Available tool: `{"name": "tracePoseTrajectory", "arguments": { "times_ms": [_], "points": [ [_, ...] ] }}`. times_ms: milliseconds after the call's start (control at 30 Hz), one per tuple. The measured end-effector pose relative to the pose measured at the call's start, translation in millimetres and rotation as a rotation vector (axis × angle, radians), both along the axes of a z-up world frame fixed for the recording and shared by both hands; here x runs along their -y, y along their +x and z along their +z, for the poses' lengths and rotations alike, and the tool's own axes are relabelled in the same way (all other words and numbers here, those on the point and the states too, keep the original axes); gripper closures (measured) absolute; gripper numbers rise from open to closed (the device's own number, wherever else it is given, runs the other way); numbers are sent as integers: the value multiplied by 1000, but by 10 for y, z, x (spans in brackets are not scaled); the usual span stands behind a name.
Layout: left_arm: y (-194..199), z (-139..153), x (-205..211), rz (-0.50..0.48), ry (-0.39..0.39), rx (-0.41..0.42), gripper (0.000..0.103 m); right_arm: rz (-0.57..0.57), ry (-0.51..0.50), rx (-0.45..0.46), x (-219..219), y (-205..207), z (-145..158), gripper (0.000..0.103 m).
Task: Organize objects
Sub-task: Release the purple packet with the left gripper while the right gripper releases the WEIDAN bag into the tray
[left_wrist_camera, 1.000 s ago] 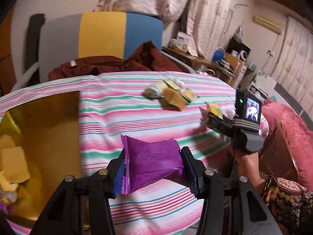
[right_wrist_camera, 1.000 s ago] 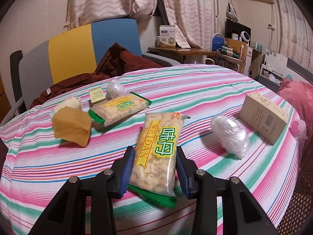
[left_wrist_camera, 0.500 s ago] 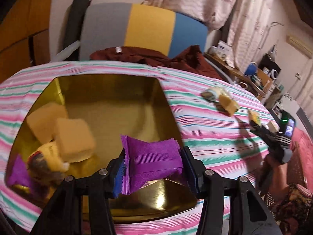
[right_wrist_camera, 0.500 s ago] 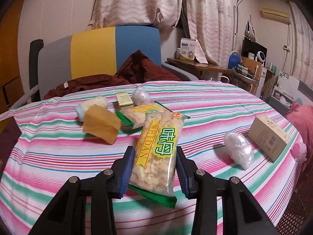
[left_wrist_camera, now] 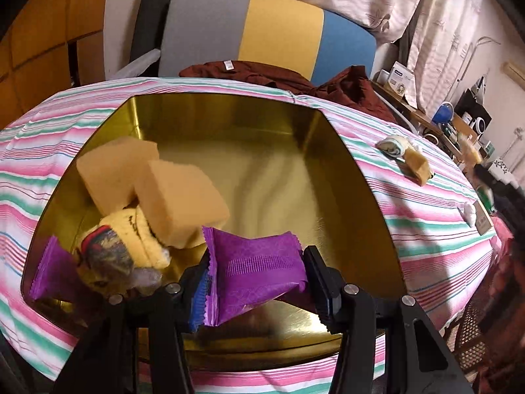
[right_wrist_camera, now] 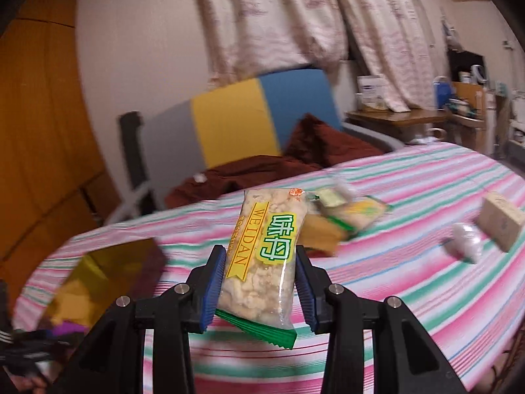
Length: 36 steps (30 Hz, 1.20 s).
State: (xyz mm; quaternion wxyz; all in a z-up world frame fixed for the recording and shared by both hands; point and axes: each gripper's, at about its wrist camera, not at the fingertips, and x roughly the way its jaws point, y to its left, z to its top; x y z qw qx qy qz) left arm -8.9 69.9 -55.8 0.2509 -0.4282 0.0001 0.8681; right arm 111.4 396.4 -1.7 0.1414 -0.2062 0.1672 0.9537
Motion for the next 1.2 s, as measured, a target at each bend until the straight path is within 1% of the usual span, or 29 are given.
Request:
{"name": "tracePoseTrajectory", "arguments": {
  "times_ms": [100,167,333,400,433,500,533,567,600,633,667,700,767,833,867,1000,1067,1200],
  "points": [
    [19,-26,45,-3,-14,-4,50,100,-17,-27,343,-79,117,62],
    [8,-32,55,-4,-18,-3,50,148,-19,-31,530,-130,150,62],
    [16,-42,111,0,-10,5,47,251,-32,-17,913,-284,169,62],
    [31,-25,126,4,-11,0,41,282,-40,0,1051,-343,152,62],
    [38,-17,136,4,-5,-1,39,292,-44,6,1080,-335,132,62],
    [56,14,178,11,25,-2,35,328,-53,36,1209,-401,82,62],
    [64,40,221,23,53,-4,33,340,-54,52,1252,-408,52,62],
    [68,62,251,33,74,-7,28,352,-57,68,1300,-436,21,62],
    [76,104,320,55,116,-17,20,361,-61,79,1339,-462,-5,62],
    [82,140,368,75,144,-27,16,381,-67,95,1403,-489,-46,62],
    [86,181,440,100,179,-41,9,394,-68,106,1444,-506,-72,62],
    [92,232,523,128,217,-58,5,410,-66,118,1498,-523,-100,62],
    [97,311,658,174,269,-86,4,447,-50,151,1626,-573,-170,62],
    [98,363,764,208,293,-110,3,475,-27,185,1737,-635,-223,62],
    [90,377,804,222,293,-117,1,486,-17,207,1794,-680,-262,62],
    [58,411,939,314,264,-147,1,502,-17,263,1931,-845,-373,62],
    [25,387,1010,357,255,-140,0,502,-1,285,1984,-916,-416,62],
    [11,327,1075,399,255,-107,0,493,20,329,2051,-1020,-498,62]
  ]
}}
